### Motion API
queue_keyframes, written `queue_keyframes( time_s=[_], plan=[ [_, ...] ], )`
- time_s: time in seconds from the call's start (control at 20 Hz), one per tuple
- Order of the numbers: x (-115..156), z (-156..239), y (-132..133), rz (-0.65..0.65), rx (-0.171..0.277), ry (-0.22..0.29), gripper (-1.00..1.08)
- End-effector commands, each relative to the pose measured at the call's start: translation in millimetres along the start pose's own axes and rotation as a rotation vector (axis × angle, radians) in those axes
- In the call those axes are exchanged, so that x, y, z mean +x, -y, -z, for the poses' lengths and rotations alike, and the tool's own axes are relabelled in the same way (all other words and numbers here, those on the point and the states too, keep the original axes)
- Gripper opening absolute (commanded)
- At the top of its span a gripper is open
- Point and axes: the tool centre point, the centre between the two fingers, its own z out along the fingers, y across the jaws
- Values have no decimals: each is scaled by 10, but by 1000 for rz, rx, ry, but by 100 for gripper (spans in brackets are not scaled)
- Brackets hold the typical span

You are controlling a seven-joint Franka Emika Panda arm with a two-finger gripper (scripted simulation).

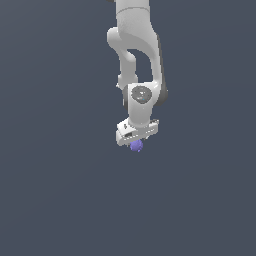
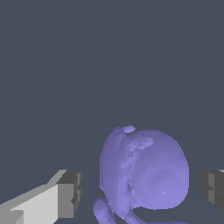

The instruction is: Pick up the object and move it to a goal position.

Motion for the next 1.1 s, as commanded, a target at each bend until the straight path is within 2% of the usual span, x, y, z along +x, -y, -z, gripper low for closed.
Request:
queue_keyframes(
  time_s=[0.0, 0.3, 0.35, 1.05],
  plan=[
    [-4, -115, 1, 1, 0, 0, 100],
    [4, -218, -3, 2, 0, 0, 100],
    [4, -218, -3, 2, 0, 0, -100],
    [-11, -169, -29, 1, -1, -2, -100]
  ],
)
